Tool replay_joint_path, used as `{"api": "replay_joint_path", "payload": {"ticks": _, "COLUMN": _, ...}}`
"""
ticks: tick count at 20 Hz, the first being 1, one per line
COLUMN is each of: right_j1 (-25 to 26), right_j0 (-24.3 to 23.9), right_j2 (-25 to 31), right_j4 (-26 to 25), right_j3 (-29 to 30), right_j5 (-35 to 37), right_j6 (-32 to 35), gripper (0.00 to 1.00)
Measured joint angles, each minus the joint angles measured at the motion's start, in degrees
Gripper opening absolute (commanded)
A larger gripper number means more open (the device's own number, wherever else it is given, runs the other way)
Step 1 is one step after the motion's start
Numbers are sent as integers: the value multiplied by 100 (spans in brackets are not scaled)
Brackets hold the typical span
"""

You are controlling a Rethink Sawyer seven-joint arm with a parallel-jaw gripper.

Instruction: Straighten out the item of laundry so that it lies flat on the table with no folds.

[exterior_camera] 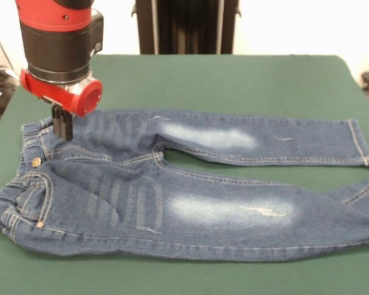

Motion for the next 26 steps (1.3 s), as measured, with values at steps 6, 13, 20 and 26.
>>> {"api": "replay_joint_path", "payload": {"ticks": 6, "right_j1": 102, "right_j0": 24, "right_j2": -287, "right_j4": 252, "right_j3": 258, "right_j5": -181, "right_j6": 73, "gripper": 0}}
{"api": "replay_joint_path", "payload": {"ticks": 13, "right_j1": 304, "right_j0": 50, "right_j2": -514, "right_j4": 321, "right_j3": 404, "right_j5": -332, "right_j6": 73, "gripper": 0}}
{"api": "replay_joint_path", "payload": {"ticks": 20, "right_j1": 615, "right_j0": 140, "right_j2": -717, "right_j4": 354, "right_j3": 381, "right_j5": -475, "right_j6": 73, "gripper": 0}}
{"api": "replay_joint_path", "payload": {"ticks": 26, "right_j1": 834, "right_j0": 140, "right_j2": -803, "right_j4": 635, "right_j3": 220, "right_j5": -467, "right_j6": 73, "gripper": 0}}
